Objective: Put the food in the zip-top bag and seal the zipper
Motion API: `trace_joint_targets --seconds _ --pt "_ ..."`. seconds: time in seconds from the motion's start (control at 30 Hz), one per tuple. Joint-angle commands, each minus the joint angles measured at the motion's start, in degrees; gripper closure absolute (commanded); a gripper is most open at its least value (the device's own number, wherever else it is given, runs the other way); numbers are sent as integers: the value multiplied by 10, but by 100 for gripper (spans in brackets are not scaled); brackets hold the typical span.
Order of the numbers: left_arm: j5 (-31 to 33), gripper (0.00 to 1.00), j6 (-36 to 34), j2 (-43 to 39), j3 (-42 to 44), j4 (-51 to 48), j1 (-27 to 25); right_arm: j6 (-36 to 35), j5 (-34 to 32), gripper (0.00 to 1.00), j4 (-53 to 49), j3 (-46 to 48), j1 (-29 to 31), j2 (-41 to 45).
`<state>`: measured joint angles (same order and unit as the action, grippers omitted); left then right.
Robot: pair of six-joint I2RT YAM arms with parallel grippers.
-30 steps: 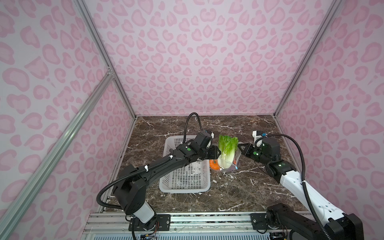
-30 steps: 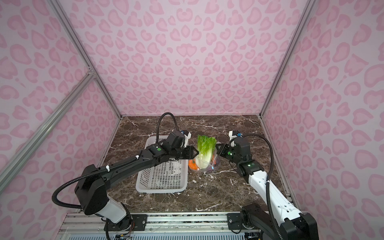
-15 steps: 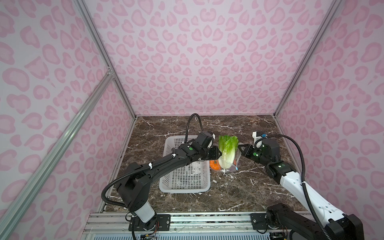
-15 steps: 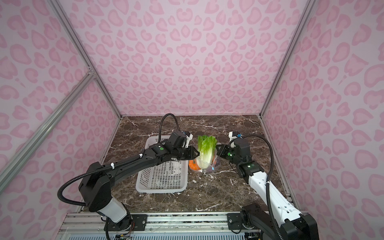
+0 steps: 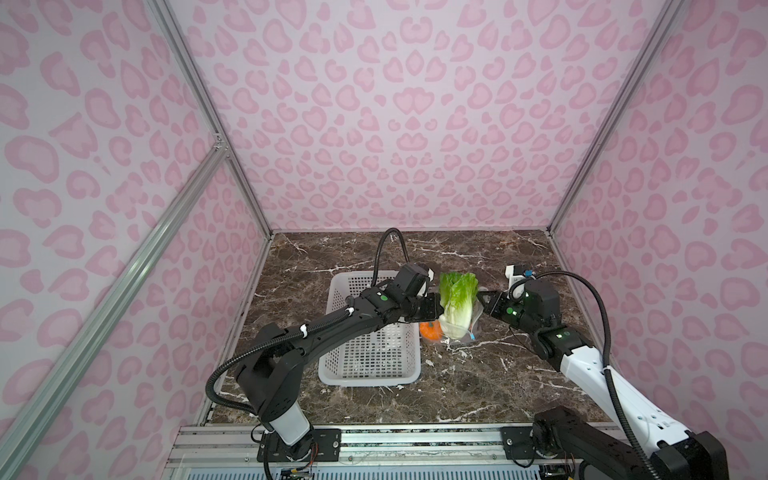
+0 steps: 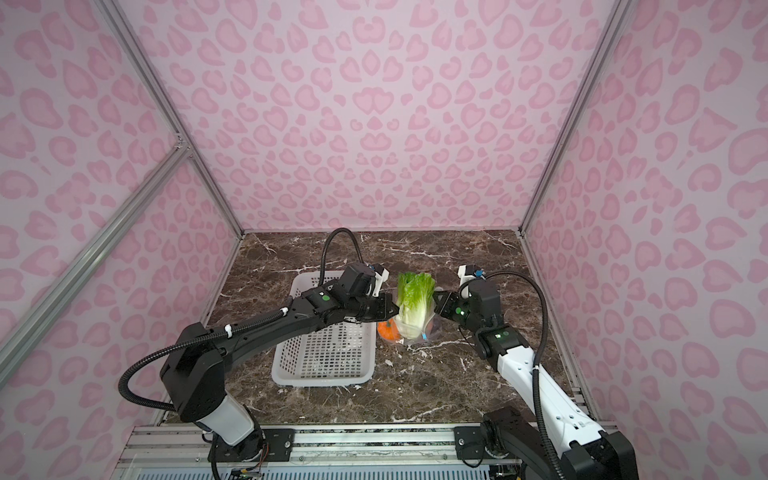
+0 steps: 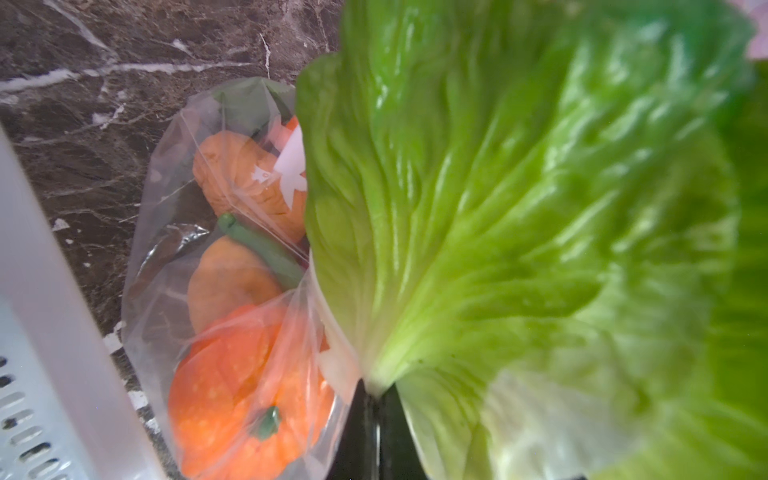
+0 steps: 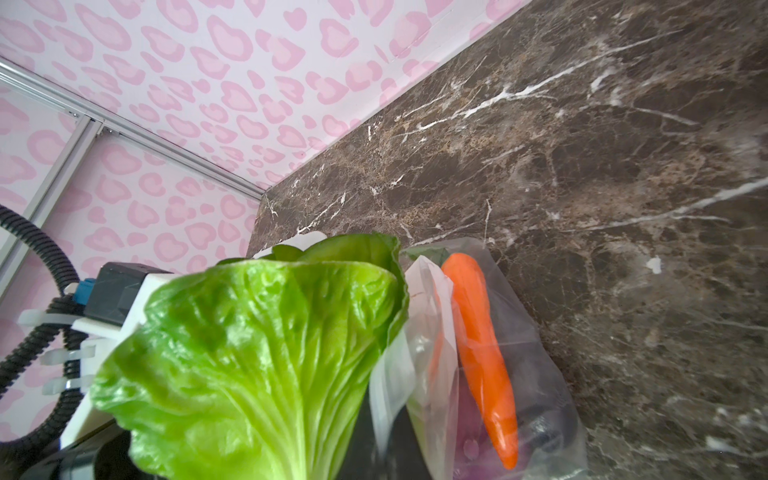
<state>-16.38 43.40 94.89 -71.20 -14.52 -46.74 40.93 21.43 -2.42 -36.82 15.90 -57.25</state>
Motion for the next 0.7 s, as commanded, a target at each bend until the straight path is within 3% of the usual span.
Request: trace_joint_targets --seconds 0.0,0.33,0.5,0.67 --pt "24 96 -28 -22 -4 -2 0 -12 -1 100 39 11 0 10" --pt "79 96 -72 -93 6 -7 1 -19 -14 100 60 1 0 53" --pt "67 96 -74 -78 13 2 -6 -12 7 100 90 9 1 48" --pt "101 95 -87 -55 31 4 -31 -22 25 100 99 33 1 48"
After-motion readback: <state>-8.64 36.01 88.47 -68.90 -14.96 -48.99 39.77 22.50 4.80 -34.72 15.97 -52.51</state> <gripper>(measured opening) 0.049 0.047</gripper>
